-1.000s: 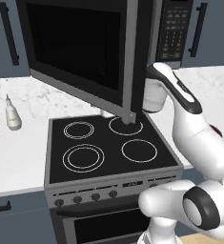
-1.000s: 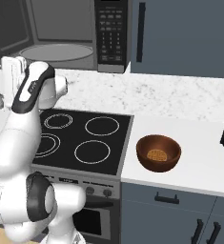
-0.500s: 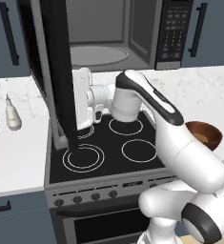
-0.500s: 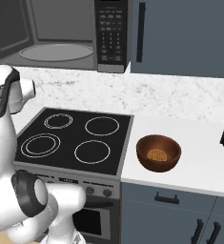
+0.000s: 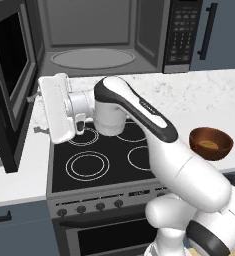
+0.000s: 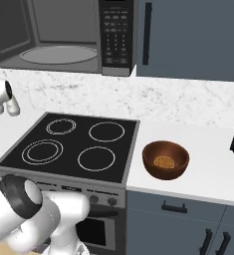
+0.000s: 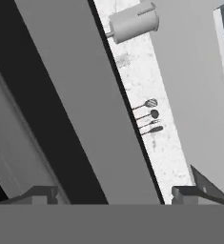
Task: Open the microwave, place the bowl with waffle inside the microwave, then close the microwave door and turn it on.
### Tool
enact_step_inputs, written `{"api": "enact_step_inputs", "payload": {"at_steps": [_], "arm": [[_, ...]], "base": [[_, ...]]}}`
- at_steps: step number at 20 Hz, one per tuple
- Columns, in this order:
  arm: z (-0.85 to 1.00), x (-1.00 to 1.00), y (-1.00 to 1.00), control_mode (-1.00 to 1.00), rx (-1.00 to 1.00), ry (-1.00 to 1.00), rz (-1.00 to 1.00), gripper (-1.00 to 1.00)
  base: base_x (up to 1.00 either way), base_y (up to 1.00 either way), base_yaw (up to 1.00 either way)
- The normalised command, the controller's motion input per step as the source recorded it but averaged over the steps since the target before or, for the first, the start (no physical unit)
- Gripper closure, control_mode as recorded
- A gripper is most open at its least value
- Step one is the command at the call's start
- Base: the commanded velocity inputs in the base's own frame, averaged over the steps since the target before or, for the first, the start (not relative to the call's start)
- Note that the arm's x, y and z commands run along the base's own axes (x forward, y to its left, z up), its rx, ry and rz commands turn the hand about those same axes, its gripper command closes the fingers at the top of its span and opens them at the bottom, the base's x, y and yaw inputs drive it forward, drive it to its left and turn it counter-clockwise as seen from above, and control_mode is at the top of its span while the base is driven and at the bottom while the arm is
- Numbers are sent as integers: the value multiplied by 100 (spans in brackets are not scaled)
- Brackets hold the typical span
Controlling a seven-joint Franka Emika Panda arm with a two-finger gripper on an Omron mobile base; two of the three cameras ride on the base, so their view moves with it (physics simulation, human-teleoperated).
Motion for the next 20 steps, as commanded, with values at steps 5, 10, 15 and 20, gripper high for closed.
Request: {"api": "enact_step_inputs", "payload": {"at_steps": [5,10,15,20], "arm": [[-12,-45,-81,-100,-35,24,-29,-100],[-20,-36,-100,-100,-36,22,-27,-100],[-21,-2,-100,-100,-40,14,-28,-100],[-40,0,-100,-100,-35,-1,-17,-100]], "base": [[0,0,0],[0,0,0],[0,0,0],[0,0,0]]}}
